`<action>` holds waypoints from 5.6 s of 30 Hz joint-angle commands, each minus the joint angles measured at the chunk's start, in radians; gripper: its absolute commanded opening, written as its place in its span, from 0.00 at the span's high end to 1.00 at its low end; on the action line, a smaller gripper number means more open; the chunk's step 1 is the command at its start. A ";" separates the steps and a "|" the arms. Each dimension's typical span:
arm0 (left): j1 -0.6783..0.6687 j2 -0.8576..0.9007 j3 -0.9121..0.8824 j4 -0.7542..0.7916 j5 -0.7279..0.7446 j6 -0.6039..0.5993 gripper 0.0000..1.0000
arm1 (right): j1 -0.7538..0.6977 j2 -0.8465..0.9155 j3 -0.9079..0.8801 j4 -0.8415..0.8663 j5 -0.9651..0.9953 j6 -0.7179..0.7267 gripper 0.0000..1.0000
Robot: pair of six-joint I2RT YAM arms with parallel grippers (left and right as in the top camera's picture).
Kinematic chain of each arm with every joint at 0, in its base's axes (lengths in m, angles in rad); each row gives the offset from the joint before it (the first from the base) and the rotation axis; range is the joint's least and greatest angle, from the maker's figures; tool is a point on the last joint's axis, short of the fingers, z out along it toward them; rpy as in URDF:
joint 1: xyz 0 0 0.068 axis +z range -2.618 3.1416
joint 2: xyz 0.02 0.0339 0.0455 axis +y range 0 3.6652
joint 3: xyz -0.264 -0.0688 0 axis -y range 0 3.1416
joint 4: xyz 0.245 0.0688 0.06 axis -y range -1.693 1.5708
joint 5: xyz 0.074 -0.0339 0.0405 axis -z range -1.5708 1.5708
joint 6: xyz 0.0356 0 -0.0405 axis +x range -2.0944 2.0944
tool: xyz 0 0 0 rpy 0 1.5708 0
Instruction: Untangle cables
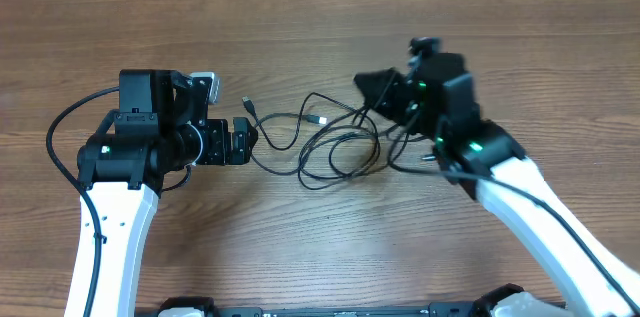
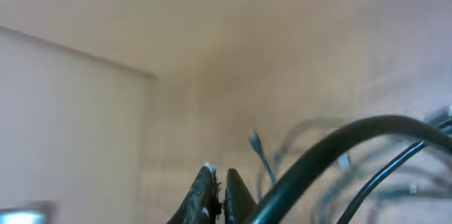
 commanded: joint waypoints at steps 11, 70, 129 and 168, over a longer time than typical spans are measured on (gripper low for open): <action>0.003 -0.011 0.004 0.004 0.018 0.027 0.01 | 0.003 -0.272 0.434 0.018 0.404 -0.168 0.96; 0.003 -0.011 0.004 0.004 0.018 0.027 0.00 | -1.254 0.420 0.471 -0.627 -0.040 -0.431 0.91; 0.003 -0.011 0.004 0.004 0.017 0.027 0.01 | 0.144 0.479 0.301 -0.335 -0.150 -0.240 0.00; 0.003 -0.011 0.004 0.004 0.017 0.027 0.00 | 0.155 0.687 0.307 -0.170 -0.159 -0.196 0.96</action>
